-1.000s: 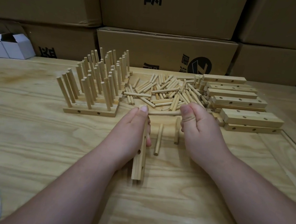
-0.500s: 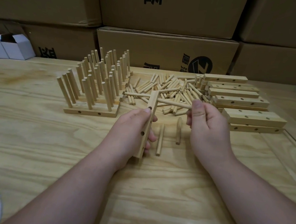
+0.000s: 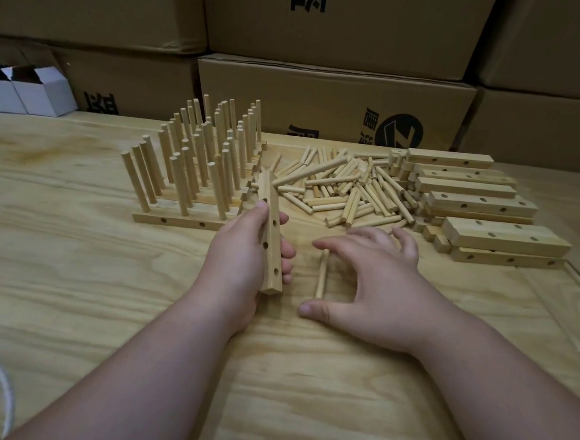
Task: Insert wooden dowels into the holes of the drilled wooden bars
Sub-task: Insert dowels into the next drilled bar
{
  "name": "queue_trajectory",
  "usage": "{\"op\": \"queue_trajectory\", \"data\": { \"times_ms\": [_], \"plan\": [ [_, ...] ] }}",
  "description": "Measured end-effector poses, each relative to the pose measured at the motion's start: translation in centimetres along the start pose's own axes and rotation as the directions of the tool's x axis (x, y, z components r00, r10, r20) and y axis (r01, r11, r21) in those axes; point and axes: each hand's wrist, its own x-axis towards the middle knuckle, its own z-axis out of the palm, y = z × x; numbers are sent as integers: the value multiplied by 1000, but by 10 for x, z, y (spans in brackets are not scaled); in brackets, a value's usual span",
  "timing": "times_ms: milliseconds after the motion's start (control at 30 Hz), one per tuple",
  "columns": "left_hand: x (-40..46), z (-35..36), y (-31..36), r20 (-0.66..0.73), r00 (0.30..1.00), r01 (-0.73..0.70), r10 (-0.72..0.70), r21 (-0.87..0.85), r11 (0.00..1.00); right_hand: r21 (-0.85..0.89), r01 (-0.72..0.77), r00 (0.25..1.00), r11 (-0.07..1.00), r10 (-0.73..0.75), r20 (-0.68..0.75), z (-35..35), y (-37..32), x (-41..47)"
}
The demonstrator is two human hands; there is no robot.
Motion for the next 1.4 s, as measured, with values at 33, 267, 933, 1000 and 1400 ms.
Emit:
{"op": "queue_trajectory", "data": {
  "times_ms": [33,267,933,1000,1400],
  "plan": [
    [0,0,0,-2,1000,-5,5,5,1000,9,-4,1000,1000,4,-18,0,0,0],
    [0,1,-1,18,1000,-15,15,2,1000,360,125,947,924,-3,-321,0,-1,-2],
    [1,0,-6,114,992,-54,46,71,996,502,206,882,840,63,-467,4,-3,-1],
    [0,0,-7,115,992,-61,51,82,995,500,234,867,834,54,-496,4,-3,-2],
    [0,2,-6,78,996,-52,45,97,994,530,343,864,776,-39,-502,5,-2,-2]
  ]
}}
